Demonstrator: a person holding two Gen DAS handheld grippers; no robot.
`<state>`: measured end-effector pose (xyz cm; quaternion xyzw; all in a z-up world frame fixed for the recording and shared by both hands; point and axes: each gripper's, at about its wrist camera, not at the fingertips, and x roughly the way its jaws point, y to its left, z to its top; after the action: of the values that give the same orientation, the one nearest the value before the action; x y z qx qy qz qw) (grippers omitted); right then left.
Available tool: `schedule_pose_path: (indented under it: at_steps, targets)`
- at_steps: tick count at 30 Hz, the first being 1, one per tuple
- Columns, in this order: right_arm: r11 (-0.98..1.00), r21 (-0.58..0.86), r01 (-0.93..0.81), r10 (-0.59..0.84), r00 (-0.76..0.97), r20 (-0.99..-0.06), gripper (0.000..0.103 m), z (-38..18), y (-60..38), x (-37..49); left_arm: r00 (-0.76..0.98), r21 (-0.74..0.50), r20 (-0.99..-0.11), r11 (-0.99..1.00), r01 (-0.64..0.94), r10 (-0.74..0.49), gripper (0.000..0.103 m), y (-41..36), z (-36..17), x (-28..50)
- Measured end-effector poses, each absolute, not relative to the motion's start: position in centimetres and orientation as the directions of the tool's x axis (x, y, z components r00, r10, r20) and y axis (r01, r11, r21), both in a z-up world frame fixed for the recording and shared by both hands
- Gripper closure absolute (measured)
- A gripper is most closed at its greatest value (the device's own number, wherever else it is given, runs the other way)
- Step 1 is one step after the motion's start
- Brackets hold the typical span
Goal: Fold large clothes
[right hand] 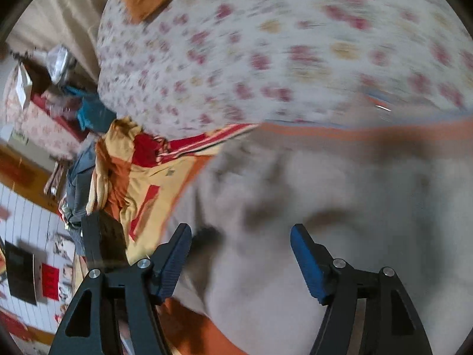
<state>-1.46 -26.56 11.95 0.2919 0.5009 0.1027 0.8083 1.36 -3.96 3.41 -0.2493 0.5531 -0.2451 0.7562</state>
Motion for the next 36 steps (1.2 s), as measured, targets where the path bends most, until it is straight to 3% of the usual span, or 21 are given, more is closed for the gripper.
schedule_pose_path:
  at_steps: [6, 16, 20, 26, 29, 36]
  targets:
    - [0.871, 0.476, 0.119, 0.382, 0.445, -0.810, 0.036, 11.5, -22.9, 2.5, 0.275, -0.611, -0.737, 0.782, 0.120, -0.618, 0.042, -4.1, 3.4, 1.7]
    - [0.957, 0.244, 0.159, 0.168, 0.385, -0.907, 0.036, 10.9, -22.2, 1.9, 0.269, -0.619, -0.736, 0.778, 0.102, -0.621, 0.041, -4.1, 3.3, 2.1]
    - [0.964, 0.245, 0.103, 0.181, 0.420, -0.889, 0.036, 11.8, -21.4, 2.1, 0.268, -0.616, -0.738, 0.780, 0.105, -0.619, 0.041, -4.2, 3.3, 2.1]
    - [0.945, 0.287, 0.157, 0.198, 0.422, -0.884, 0.036, 11.3, -24.0, -1.3, 0.257, -0.639, -0.727, 0.764, 0.086, -0.637, 0.040, -3.8, 3.3, 2.6]
    - [0.938, 0.299, 0.176, 0.205, 0.415, -0.887, 0.036, 10.6, -26.3, -5.8, 0.259, -0.654, -0.714, 0.752, 0.083, -0.650, 0.029, -3.6, 3.2, 3.5]
    - [0.887, 0.385, 0.256, 0.234, 0.468, -0.852, 0.033, 10.7, -32.4, -13.7, 0.222, -0.677, -0.695, 0.726, 0.120, -0.684, 0.025, -4.4, 2.7, 4.9]
